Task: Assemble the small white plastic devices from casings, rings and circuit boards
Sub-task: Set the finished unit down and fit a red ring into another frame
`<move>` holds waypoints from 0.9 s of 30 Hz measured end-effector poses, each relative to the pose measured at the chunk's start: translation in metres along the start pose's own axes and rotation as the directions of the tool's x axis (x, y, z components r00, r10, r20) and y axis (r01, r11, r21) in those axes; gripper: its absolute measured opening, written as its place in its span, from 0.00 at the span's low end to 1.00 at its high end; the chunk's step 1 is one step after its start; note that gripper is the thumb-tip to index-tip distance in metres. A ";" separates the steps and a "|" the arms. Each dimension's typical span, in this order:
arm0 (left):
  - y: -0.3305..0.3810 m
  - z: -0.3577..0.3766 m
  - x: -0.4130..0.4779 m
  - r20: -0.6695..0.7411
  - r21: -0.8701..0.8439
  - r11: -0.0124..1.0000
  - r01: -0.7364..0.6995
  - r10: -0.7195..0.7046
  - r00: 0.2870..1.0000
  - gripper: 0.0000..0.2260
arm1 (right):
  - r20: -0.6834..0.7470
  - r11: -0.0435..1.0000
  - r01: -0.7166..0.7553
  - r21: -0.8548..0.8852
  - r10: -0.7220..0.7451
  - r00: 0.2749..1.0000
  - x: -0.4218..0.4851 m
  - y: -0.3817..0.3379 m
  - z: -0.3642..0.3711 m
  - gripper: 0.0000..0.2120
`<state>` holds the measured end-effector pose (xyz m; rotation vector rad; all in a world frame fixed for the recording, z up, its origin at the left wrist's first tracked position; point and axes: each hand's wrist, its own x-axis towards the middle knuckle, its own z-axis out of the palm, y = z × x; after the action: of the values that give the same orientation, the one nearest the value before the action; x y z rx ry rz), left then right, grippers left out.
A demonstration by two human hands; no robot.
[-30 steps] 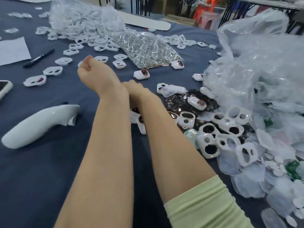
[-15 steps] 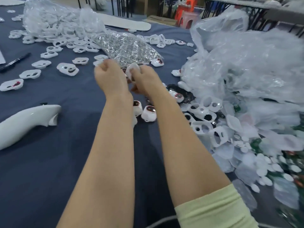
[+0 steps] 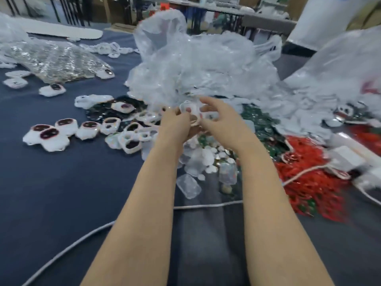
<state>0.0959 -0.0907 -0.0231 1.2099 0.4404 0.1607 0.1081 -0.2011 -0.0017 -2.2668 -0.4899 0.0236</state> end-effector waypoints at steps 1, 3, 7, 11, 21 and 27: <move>-0.006 0.006 -0.004 0.000 -0.047 0.999 0.017 -0.017 1.000 0.06 | -0.063 0.998 -0.061 0.000 0.061 0.996 -0.008 0.011 -0.010 0.20; -0.016 0.016 -0.011 0.005 -0.092 0.995 0.027 -0.027 1.000 0.08 | -0.199 0.975 -0.202 -0.097 0.180 0.963 -0.021 0.032 -0.029 0.13; -0.025 0.029 -0.018 0.060 -0.103 0.995 0.014 -0.008 0.998 0.08 | -0.058 0.848 -0.373 -0.377 0.380 0.923 -0.040 0.055 -0.048 0.09; -0.027 0.031 -0.016 0.124 -0.131 0.988 0.080 -0.063 0.990 0.04 | -0.018 0.817 -0.388 -0.427 0.422 0.907 -0.039 0.067 -0.043 0.08; -0.022 0.023 -0.013 0.236 -0.233 0.960 0.159 -0.102 0.966 0.11 | -0.210 0.979 -0.190 -0.075 0.171 0.963 -0.019 0.050 -0.032 0.09; -0.018 0.014 -0.009 0.185 -0.233 0.967 0.103 -0.060 0.981 0.13 | -0.166 0.903 -0.351 -0.247 0.318 0.934 -0.022 0.050 -0.046 0.15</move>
<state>0.0917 -0.1122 -0.0342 0.9548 0.3051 0.0341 0.1129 -0.2719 -0.0092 -2.5821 -0.0309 -0.0090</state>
